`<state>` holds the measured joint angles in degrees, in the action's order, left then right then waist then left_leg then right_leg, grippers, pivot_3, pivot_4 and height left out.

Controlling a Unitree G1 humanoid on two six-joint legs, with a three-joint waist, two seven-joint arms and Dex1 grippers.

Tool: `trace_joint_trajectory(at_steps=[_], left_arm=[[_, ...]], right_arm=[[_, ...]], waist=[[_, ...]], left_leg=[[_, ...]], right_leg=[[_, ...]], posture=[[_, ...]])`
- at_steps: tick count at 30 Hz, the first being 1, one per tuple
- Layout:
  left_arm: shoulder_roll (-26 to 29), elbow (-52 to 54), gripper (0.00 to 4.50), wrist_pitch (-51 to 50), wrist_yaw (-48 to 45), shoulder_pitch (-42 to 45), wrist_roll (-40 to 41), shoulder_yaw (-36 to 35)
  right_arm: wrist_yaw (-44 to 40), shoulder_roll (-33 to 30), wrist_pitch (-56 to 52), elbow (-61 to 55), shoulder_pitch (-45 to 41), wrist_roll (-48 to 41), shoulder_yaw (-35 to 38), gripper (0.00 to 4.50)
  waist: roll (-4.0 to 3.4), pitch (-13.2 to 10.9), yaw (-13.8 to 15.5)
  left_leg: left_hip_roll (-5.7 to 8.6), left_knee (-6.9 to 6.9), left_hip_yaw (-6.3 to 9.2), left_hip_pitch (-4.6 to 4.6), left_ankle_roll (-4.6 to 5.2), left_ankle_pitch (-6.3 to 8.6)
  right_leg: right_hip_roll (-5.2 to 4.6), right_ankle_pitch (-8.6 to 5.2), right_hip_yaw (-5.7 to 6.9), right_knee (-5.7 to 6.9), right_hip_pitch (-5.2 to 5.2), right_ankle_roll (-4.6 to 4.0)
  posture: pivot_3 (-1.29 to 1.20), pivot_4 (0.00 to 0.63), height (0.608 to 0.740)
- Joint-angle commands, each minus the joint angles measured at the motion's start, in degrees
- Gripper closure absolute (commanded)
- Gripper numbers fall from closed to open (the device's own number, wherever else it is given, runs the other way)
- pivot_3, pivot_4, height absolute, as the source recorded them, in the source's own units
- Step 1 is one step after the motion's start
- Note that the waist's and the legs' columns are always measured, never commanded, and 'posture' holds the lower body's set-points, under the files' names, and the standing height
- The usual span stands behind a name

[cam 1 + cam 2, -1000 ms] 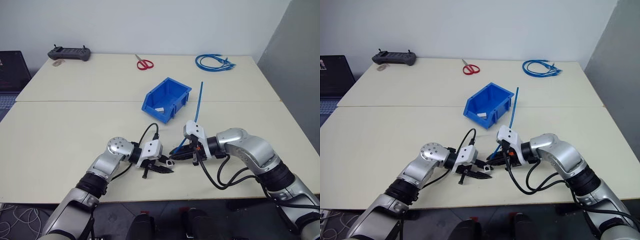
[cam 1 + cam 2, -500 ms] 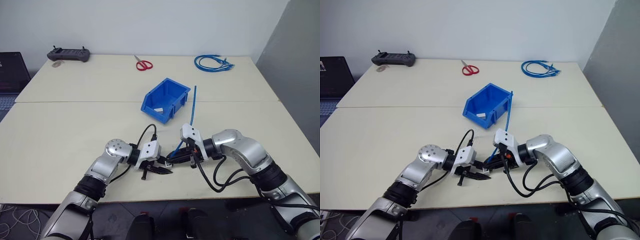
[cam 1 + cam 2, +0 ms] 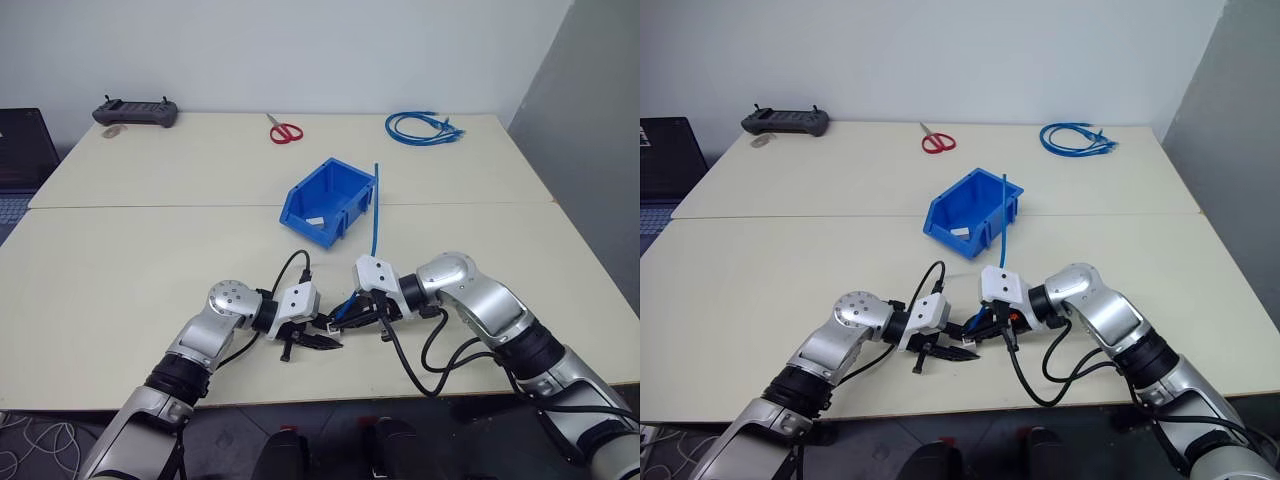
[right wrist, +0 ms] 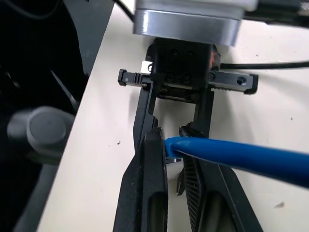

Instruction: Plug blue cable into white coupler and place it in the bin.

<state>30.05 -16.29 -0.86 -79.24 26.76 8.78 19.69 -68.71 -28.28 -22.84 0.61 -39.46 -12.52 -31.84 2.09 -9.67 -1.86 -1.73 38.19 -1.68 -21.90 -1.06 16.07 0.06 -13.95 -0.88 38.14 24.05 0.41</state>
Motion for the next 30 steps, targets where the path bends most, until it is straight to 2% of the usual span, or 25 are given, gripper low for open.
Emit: trace_joint_trajectory(at_steps=[1,8,16,22,26,30], left_arm=[[0.23,1.77,3.52,-0.33,-0.87,-0.84,-0.44,0.92],[0.27,1.75,3.52,-0.13,-0.70,-0.88,-0.65,0.86],[-0.63,1.63,3.52,-0.01,0.08,-0.51,-0.97,1.01],[-0.46,2.77,3.52,-0.06,0.24,-1.43,-0.95,0.78],[-0.29,2.97,3.52,0.05,0.32,-1.82,-1.01,0.70],[-0.45,2.98,3.52,0.04,0.23,-1.79,-1.19,0.52]], right_arm=[[-2.15,-0.37,3.80,4.45,-0.71,5.68,-3.34,4.33],[-7.22,-0.47,4.62,7.00,-3.67,7.20,-4.23,4.33],[-7.98,2.44,-5.12,7.55,-4.05,6.71,-6.00,4.33],[-6.77,1.68,3.90,14.14,0.32,12.43,-8.85,4.33],[-5.30,1.84,7.88,16.29,3.39,14.03,-9.04,4.33],[-3.58,1.75,10.32,17.15,5.34,15.06,-9.12,4.33]], waist=[[0.00,0.03,0.00],[-0.01,0.03,0.06],[-0.02,0.06,0.20],[-0.18,0.93,0.10],[-0.16,1.39,0.02],[-0.19,1.89,-0.03]], left_leg=[[0.00,0.00,0.00,0.00,0.00,0.00],[0.01,0.00,0.00,-0.02,0.00,0.00],[0.05,0.00,0.02,-0.03,0.00,0.00],[0.04,-0.04,0.01,0.14,0.01,0.00],[0.02,-0.27,-0.03,1.03,0.19,0.12],[-0.09,-0.29,-0.03,1.12,0.29,0.18]], right_leg=[[0.00,0.00,-0.01,0.00,0.00,-0.01],[-0.01,0.07,-0.02,0.00,0.00,-0.15],[-0.09,0.07,0.00,0.00,0.00,-0.20],[-0.08,0.00,0.00,-0.03,-0.13,-0.16],[-0.07,-0.26,-0.02,-0.12,-0.92,-0.16],[-0.03,-0.36,-0.05,-0.05,-0.93,-0.32]], posture=[[0.00,0.150,0.740],[0.00,0.150,0.740],[0.00,0.150,0.740],[0.00,0.150,0.740],[0.00,0.150,0.740],[0.00,0.150,0.740]])
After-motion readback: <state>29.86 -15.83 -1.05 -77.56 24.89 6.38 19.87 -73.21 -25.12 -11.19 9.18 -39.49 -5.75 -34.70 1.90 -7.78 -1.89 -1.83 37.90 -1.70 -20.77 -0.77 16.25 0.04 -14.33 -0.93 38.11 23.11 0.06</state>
